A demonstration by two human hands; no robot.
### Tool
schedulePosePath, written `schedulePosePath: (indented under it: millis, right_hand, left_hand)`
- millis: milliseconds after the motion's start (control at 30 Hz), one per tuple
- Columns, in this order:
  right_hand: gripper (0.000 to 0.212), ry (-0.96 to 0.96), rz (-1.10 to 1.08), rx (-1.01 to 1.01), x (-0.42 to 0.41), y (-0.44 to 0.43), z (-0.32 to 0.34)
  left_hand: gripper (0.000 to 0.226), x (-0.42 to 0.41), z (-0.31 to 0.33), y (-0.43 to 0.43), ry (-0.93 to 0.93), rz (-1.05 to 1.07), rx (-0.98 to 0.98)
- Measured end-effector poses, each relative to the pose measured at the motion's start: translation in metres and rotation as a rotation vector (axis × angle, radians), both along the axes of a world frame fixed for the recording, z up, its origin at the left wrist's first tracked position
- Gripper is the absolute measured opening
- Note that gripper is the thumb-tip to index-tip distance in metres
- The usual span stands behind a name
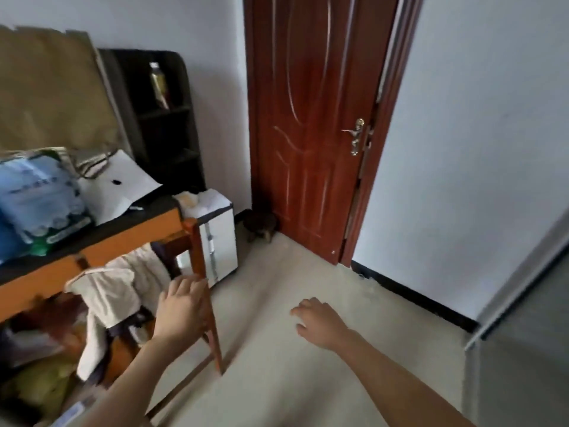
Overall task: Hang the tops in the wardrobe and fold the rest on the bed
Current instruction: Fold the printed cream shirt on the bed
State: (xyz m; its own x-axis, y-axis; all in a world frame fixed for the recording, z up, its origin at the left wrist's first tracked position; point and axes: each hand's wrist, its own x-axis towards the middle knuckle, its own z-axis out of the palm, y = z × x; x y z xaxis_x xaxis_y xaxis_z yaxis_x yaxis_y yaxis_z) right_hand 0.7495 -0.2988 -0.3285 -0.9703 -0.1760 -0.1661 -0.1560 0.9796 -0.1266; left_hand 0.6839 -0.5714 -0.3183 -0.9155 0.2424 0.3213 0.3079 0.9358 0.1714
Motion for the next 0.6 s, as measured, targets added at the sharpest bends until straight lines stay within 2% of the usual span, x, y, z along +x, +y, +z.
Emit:
schedulePosePath:
  millis: [133,233,333,433,500,600]
  right_hand:
    - [0.035,0.052,0.215,0.015,-0.067,-0.091,0.024]
    - [0.037,0.091,0.305,-0.013,-0.110,-0.160,0.038]
    - [0.046,0.095,0.379,-0.002,-0.146,-0.225,0.045]
    - [0.055,0.110,0.420,0.015,-0.172,-0.279,0.043]
    - [0.062,0.095,0.414,-0.015,-0.185,-0.308,0.038]
    - [0.067,0.094,0.359,0.016,-0.197,-0.330,0.026]
  left_hand:
    - [0.037,-0.027,0.010,-0.108,0.107,0.243,-0.001]
    - [0.062,-0.048,0.013,-0.171,0.017,0.384,0.019]
    - [0.086,-0.068,0.004,-0.207,-0.132,0.342,-0.084]
    - [0.101,-0.080,-0.001,-0.220,-0.152,0.237,-0.138]
    - [0.094,-0.086,-0.006,-0.224,-0.089,0.252,-0.107]
    - [0.068,-0.086,-0.009,-0.222,0.044,0.235,-0.082]
